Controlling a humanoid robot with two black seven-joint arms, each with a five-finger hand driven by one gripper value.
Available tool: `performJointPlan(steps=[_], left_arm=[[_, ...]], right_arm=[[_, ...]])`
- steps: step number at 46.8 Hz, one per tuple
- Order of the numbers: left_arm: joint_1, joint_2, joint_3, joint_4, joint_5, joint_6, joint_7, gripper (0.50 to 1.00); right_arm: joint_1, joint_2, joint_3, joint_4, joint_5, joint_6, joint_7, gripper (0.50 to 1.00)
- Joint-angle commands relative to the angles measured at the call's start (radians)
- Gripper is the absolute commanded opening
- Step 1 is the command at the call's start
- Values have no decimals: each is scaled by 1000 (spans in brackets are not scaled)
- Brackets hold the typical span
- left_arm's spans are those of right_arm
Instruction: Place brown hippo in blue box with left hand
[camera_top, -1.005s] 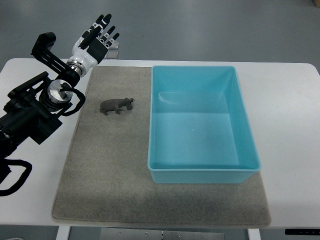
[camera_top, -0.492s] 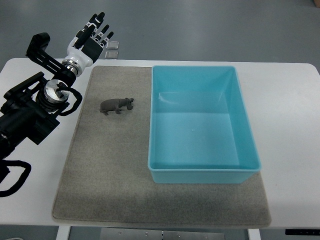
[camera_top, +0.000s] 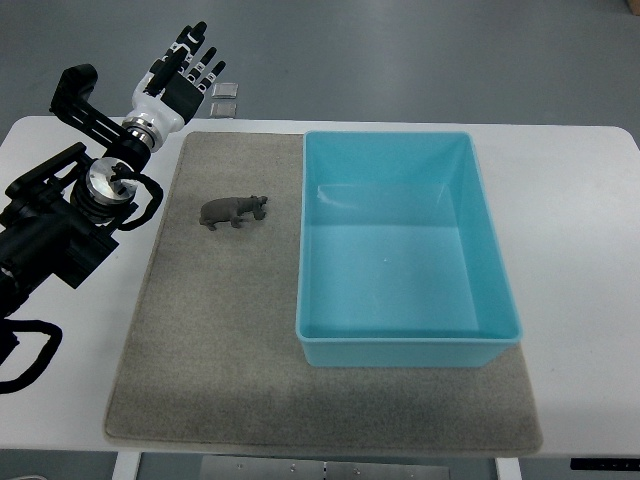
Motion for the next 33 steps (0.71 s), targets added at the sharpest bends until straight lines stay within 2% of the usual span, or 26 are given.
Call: performJointPlan(steps=[1,6,16,33], left_arm=[[-1,4,11,-3,4,6,0,996],[-6,20,17,-17,9,36,-1,996],[-15,55,46,-38,9,42,0,996],[-98,164,313,-148,15,46,-1,996]], right_arm=[[0,0,0,0,0,-1,0,936],[0,0,0,0,0,1,0,936],[0,0,0,0,0,1,0,936],[0,0,0,0,0,-1,0,936]])
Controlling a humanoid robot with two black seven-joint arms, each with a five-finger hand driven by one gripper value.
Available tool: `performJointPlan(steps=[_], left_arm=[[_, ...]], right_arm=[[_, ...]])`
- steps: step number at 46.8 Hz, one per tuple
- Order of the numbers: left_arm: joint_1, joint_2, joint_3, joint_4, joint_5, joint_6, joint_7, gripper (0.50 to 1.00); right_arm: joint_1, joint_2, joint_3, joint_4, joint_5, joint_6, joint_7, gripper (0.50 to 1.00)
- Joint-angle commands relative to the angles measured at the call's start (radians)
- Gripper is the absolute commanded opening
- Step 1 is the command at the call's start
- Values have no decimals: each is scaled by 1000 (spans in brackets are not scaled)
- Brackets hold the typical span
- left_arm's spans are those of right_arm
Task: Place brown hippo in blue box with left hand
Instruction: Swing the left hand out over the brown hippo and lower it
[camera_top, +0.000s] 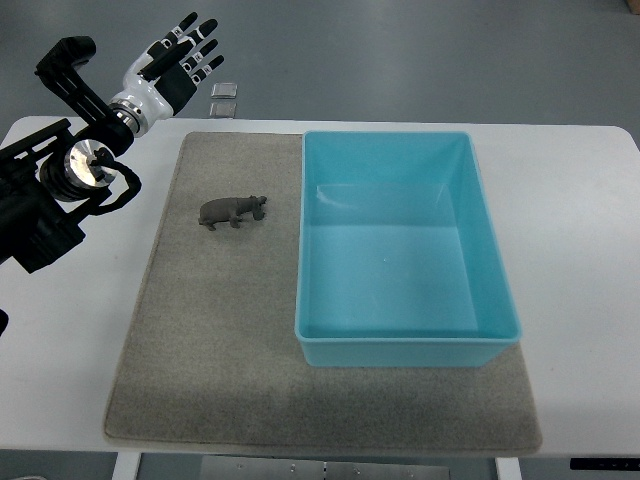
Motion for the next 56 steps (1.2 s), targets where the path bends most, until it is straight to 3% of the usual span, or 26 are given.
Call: performJointPlan(steps=[1,14,35,56], left_arm=[[-26,17,66,-17,11,0,1,996],[-59,91,178,-128,265,2,1,996],[-87,103,238,-136,739,-23,2,996],[-200,224,350,-206,1020,-189,4,996]], right_arm=[[0,0,0,0,0,1,0,936],[0,0,0,0,0,1,0,936],[0,0,0,0,0,-1,0,936],[0,0,0,0,0,1,0,936]])
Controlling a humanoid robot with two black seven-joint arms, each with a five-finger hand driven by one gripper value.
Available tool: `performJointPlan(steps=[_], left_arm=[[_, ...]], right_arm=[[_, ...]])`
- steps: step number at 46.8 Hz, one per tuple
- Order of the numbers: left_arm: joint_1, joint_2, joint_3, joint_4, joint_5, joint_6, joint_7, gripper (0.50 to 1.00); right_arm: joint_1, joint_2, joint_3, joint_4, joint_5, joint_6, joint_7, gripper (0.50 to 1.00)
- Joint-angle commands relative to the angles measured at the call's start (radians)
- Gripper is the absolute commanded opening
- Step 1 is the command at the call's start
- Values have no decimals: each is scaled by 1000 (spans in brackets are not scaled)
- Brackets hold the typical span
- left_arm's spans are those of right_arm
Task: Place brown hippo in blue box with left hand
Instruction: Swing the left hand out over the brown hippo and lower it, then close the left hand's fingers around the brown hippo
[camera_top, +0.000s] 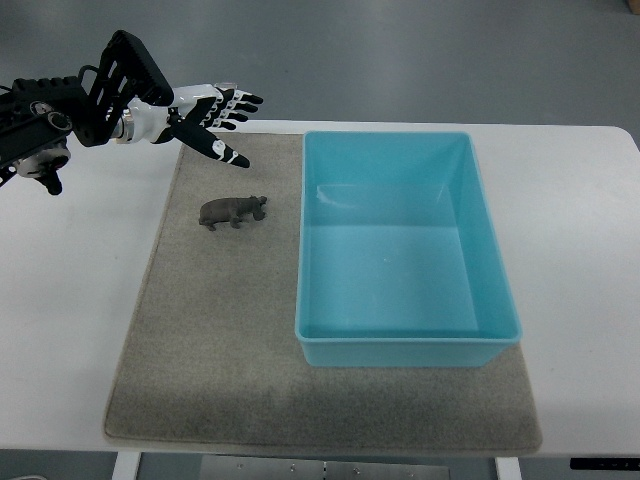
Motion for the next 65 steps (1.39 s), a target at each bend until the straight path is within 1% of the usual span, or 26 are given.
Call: performJointPlan(steps=[1,5,14,26,42,49,65], left_arm=[[-18,14,3,-16,60,-38,0,996],[-22,28,5,-40,132,-49,0,996],[-22,34,7,-116,310,-48,0,994],[-22,33,31,-131,447,-48,0,994],[-19,27,56,-133,453,-32,9,994],[-19,22,62,-133,453,3,12,994],[-21,21,62,-156,455,4,11,994]], right_arm=[[0,0,0,0,0,-1,0,936],[0,0,0,0,0,-1,0,936],[0,0,0,0,0,-1,0,936],[0,0,0,0,0,-1,0,936],[0,0,0,0,0,-1,0,936],[0,0,0,0,0,-1,0,936],[0,0,0,0,0,1,0,936]])
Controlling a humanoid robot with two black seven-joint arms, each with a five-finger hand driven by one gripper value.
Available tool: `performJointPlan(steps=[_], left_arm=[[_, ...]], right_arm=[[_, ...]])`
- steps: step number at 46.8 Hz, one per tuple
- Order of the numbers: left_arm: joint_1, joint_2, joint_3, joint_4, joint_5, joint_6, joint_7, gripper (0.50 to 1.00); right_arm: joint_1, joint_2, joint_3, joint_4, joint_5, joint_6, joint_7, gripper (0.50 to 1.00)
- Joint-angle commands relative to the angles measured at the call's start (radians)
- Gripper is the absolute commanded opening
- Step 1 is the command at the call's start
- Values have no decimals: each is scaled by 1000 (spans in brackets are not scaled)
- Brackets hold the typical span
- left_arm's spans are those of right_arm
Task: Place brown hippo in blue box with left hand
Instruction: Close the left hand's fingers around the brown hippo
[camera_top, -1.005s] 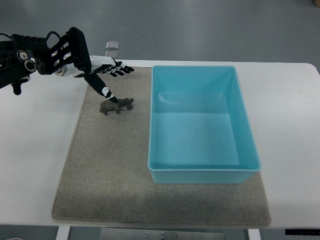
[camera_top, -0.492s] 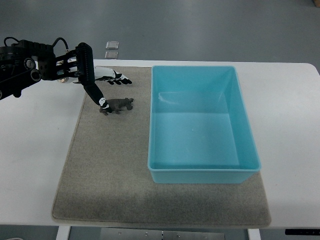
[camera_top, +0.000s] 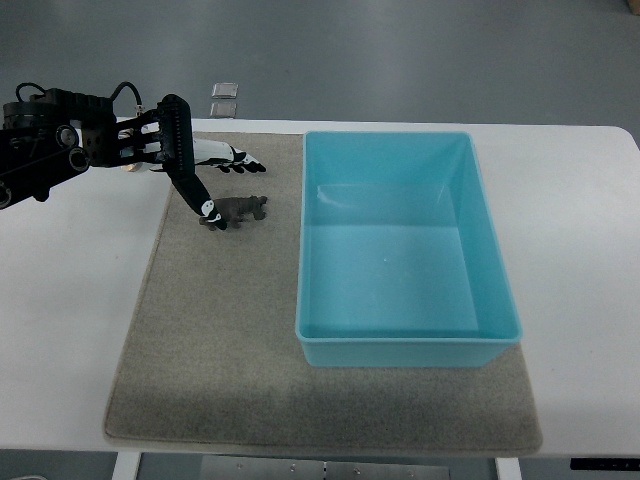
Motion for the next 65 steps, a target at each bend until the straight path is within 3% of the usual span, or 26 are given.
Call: performJointPlan(steps=[1,11,46,54,65], left_arm=[[-2,1,2,-4,2,-2,0,994],[-2,-1,-1,-10,147,23,0,994],[5,-5,1,-47,223,58,3,988],[5,-4,2,-55,225,58,1,966],[5,1,2,-72,226,55,3,864]], right_arm=[[0,0,0,0,0,-1,0,936],[0,0,0,0,0,-1,0,936],[0,0,0,0,0,-1,0,936],[0,0,0,0,0,-1,0,936],[0,0,0,0,0,-1,0,936]])
